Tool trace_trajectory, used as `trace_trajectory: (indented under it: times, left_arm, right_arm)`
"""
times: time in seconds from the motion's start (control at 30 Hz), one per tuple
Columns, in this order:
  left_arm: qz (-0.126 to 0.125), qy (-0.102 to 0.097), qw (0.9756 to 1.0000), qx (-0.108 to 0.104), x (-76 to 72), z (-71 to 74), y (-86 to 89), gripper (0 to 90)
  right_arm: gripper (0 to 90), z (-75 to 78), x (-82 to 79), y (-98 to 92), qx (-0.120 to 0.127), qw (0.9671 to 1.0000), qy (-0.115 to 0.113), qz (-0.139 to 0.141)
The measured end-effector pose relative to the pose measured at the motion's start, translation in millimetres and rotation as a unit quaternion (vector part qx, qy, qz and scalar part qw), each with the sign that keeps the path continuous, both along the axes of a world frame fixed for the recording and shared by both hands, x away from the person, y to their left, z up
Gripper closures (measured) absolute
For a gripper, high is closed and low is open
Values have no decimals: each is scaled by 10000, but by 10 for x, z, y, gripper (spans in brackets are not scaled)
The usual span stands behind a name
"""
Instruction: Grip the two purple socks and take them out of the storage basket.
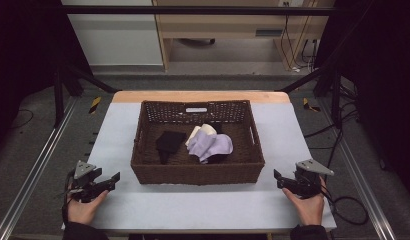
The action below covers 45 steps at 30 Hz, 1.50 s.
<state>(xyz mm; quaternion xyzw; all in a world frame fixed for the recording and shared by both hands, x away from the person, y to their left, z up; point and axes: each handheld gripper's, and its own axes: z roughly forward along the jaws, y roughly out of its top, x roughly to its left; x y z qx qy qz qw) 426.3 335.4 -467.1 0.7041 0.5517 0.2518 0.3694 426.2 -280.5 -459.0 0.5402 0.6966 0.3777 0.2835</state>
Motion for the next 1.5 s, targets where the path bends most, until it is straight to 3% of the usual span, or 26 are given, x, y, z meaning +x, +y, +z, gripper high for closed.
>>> trace_trajectory:
  times: [0.3, 0.33, 0.57, 0.63, 0.73, 0.8, 0.93, 0.97, 1.27, 1.5]
  left_arm:
    - [51, -32, 10000, -9, 2, 16, 33, 297]
    - [39, -28, 10000, 10, 0, 20, 30, 304]
    - [-10, -82, 10000, 0, -21, 44, 31, 413]
    - [-47, -126, 9999, -8, -28, 62, 32, 461]
    - [-46, -241, 9994, 251, -43, 85, 21, 484]
    - [-78, -288, 9989, 358, -46, 88, 20, 491]
    - [-160, -480, 9983, 277, -52, 87, 24, 491]
    - [-189, -452, 9987, 153, -49, 90, 24, 492]
    - [16, -189, 9998, 58, -45, 87, 50, 485]
    - [92, -108, 9999, 57, -39, 70, 59, 464]
  right_arm:
    - [180, 184, -12, 40, 38, 9996, -194, 193]
    - [184, 245, -10, 48, 134, 9993, -253, 258]
    - [239, 495, -24, 94, 293, 9974, -425, 495]
    - [248, 530, -29, 95, 314, 9970, -464, 530]
    - [261, 657, -43, 127, 463, 9955, -559, 614]
    - [267, 712, -40, 157, 433, 9952, -587, 646]
    - [274, 817, -26, 221, 506, 9942, -614, 718]
    - [274, 843, -20, 236, 534, 9938, -634, 745]
    - [265, 1053, 130, 431, 839, 9896, -654, 971]
    - [264, 1197, 258, 596, 907, 9878, -722, 1037]
